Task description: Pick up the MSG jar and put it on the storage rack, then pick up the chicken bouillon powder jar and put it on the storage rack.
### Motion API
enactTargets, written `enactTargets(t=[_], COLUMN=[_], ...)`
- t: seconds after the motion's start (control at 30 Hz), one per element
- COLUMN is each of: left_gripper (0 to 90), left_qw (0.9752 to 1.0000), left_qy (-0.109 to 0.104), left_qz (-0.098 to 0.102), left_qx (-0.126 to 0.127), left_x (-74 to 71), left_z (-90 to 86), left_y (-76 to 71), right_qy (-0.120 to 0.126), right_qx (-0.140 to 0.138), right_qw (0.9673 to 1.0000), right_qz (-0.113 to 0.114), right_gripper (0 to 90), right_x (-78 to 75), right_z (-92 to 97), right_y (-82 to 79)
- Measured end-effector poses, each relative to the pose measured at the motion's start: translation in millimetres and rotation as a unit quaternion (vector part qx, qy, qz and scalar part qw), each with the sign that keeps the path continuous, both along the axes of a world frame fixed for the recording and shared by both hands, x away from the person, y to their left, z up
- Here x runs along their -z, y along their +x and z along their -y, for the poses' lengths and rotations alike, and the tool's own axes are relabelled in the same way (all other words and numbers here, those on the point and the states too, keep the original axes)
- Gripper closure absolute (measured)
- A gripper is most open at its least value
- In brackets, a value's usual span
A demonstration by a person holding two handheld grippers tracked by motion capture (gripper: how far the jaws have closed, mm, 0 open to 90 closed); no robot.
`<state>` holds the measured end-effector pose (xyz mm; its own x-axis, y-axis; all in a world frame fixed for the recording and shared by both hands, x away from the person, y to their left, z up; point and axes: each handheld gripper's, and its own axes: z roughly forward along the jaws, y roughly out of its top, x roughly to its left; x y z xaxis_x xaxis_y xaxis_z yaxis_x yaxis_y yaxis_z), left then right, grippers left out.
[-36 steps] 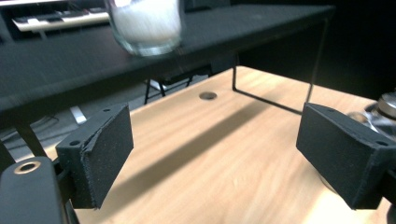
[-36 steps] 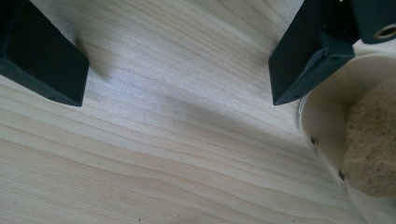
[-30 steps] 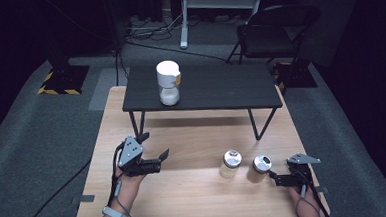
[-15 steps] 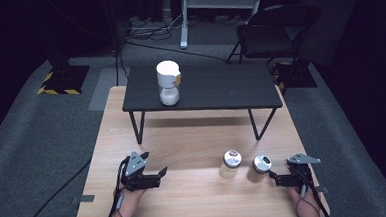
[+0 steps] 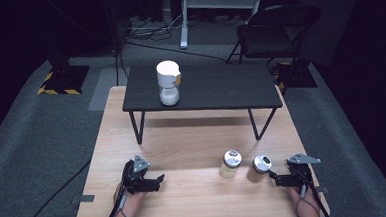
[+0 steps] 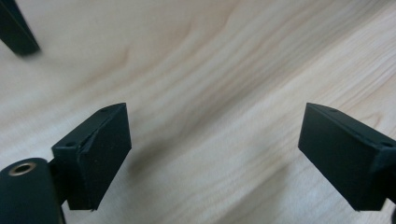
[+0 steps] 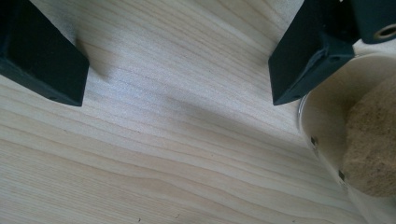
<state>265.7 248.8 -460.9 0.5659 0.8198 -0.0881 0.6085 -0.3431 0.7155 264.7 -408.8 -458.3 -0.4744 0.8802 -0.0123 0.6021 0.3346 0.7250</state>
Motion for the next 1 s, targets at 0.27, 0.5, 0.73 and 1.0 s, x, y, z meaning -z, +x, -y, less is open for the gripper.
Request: enactTargets(t=[0.27, 0.5, 0.73, 1.0], left_gripper=[3.8, 3.1, 3.1, 2.9], left_qw=[0.9992, 0.9992, 0.9992, 0.9992], left_qy=[0.040, 0.039, 0.039, 0.039], left_qz=[0.006, 0.006, 0.006, 0.005], left_qx=[0.007, 0.007, 0.007, 0.007], left_x=[-2.9, -2.8, -2.8, -2.9], left_z=[12.6, 12.6, 12.6, 12.6], left_y=[-0.5, -0.5, -0.5, 0.0], right_qy=[0.000, 0.000, 0.000, 0.002], right_qx=[0.000, 0.000, 0.000, 0.002], right_qw=[1.0000, 1.0000, 1.0000, 1.0000], right_qz=[0.000, 0.000, 0.000, -0.002], right_gripper=[4.7, 4.7, 4.7, 4.5], right_x=[0.0, 0.0, -0.1, -0.3], right_z=[0.0, 0.0, -0.1, -0.3], right_y=[0.0, 0.0, 0.1, 2.2])
